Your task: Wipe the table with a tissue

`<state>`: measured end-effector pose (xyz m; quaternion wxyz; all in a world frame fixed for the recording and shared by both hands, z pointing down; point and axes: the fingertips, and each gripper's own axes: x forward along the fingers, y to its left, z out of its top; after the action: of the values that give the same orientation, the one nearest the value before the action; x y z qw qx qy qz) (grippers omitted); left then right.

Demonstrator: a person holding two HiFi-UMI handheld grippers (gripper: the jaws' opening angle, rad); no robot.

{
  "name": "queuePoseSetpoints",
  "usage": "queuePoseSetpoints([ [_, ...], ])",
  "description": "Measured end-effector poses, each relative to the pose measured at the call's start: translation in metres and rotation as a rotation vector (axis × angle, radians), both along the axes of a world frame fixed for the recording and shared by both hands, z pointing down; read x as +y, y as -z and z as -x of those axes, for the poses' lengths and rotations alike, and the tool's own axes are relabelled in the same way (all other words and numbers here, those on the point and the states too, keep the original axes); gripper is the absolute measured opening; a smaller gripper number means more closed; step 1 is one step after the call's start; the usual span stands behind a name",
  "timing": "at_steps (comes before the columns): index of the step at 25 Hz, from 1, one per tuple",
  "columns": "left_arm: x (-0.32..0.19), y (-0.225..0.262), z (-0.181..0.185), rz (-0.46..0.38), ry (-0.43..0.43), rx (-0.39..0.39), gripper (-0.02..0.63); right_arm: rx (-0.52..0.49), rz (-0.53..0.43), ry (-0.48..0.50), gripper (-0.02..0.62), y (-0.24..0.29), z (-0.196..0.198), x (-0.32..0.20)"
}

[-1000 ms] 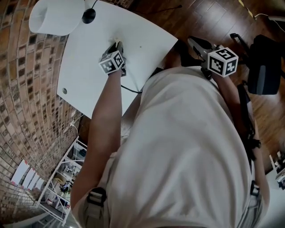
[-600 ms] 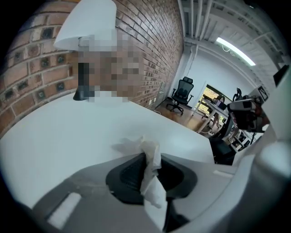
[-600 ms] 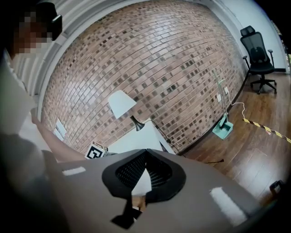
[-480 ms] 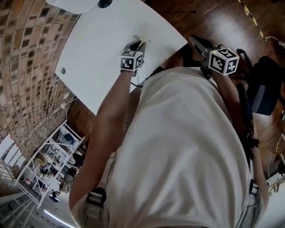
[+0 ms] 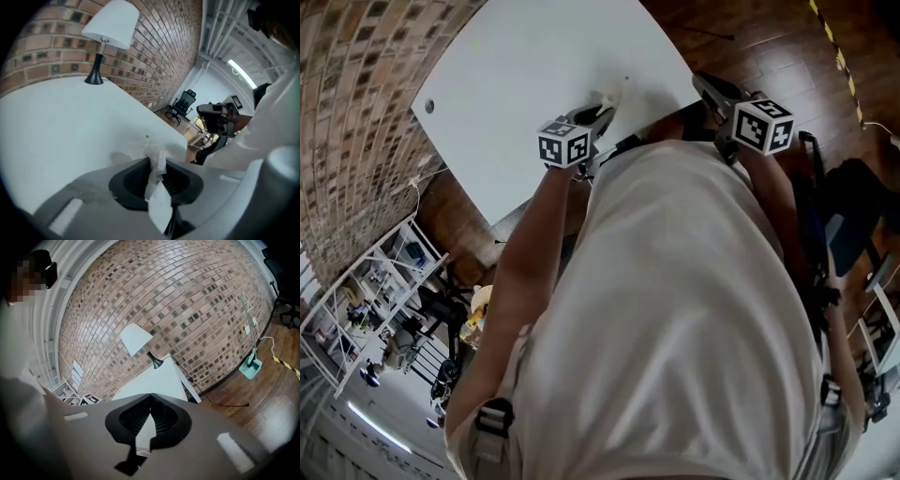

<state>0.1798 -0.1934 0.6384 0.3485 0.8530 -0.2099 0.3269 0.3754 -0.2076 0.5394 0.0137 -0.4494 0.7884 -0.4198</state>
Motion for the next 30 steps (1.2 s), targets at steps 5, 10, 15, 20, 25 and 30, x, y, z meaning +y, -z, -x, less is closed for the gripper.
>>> queuePoseSetpoints([
  [5,-0.036,0.003,0.039,-0.137,0.315,-0.103,0.067,-0.005,0.008,0.074,0.008,-0.002,0.012,-0.009],
  [10,-0.042,-0.005,0.010,-0.217,0.198,-0.209,0.069,-0.003,0.024,0.108,0.008,-0.008,0.006,-0.010],
  [15,-0.061,-0.018,0.005,-0.216,0.344,-0.264,0.069,-0.014,0.045,0.127,0.008,-0.012,-0.006,-0.010],
  [20,-0.073,-0.017,0.014,-0.227,0.490,-0.357,0.069,-0.014,0.059,0.131,0.008,-0.020,-0.030,-0.011],
  [25,-0.071,-0.017,-0.003,-0.205,0.532,-0.294,0.067,-0.027,0.069,0.138,0.008,-0.026,-0.045,-0.012],
  [30,-0.068,-0.018,-0.024,-0.194,0.485,-0.292,0.067,-0.036,0.071,0.139,0.008,-0.029,-0.058,-0.014],
])
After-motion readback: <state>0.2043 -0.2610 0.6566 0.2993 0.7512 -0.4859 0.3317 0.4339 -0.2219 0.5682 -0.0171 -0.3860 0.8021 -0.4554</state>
